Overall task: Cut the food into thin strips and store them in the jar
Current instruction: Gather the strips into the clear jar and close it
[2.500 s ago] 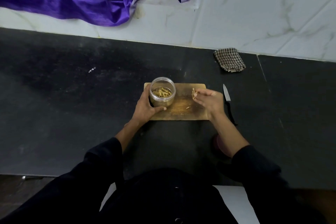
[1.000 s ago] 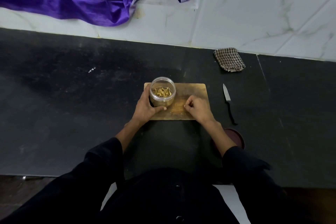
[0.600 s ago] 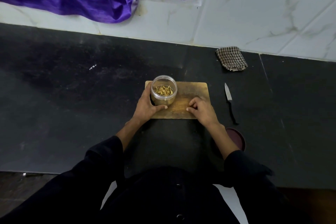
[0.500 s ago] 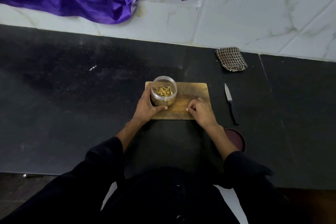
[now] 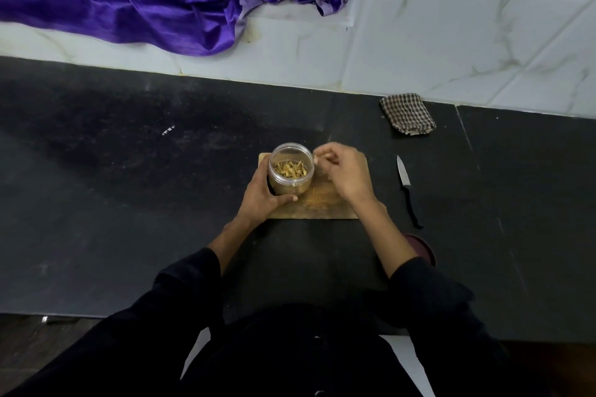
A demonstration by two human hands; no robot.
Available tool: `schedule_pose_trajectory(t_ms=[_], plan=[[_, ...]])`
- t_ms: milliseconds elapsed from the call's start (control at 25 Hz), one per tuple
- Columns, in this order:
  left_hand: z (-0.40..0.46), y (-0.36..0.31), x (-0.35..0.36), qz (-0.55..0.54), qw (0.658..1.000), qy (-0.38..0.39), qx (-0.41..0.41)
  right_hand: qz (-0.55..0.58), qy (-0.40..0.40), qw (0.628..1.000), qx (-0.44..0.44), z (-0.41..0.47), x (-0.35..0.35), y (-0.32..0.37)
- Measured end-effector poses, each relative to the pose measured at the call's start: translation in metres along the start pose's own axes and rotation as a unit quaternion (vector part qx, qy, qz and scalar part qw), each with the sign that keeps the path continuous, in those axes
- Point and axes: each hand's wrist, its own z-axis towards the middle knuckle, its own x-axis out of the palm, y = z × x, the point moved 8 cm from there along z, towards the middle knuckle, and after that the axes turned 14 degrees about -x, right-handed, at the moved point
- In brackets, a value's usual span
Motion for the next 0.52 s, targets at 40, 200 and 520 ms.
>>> schedule_pose_trajectory(t_ms=[40,200,520], plan=[[0.000,0.000,0.000,0.002,1.000,0.002,-0.002,-0.010,0.009,1.000,-0.019,0.006,0.002,0.012],[-0.001,-0.001,0.000,0.020,1.000,0.009,-0.008,-0.067,0.077,0.994,-0.038,0.018,0.022,0.031],[-0.030,-0.013,-0.024,0.077,0.993,-0.081,-0.021,0.010,0.023,1.000,-0.008,-0.003,-0.012,0.011]])
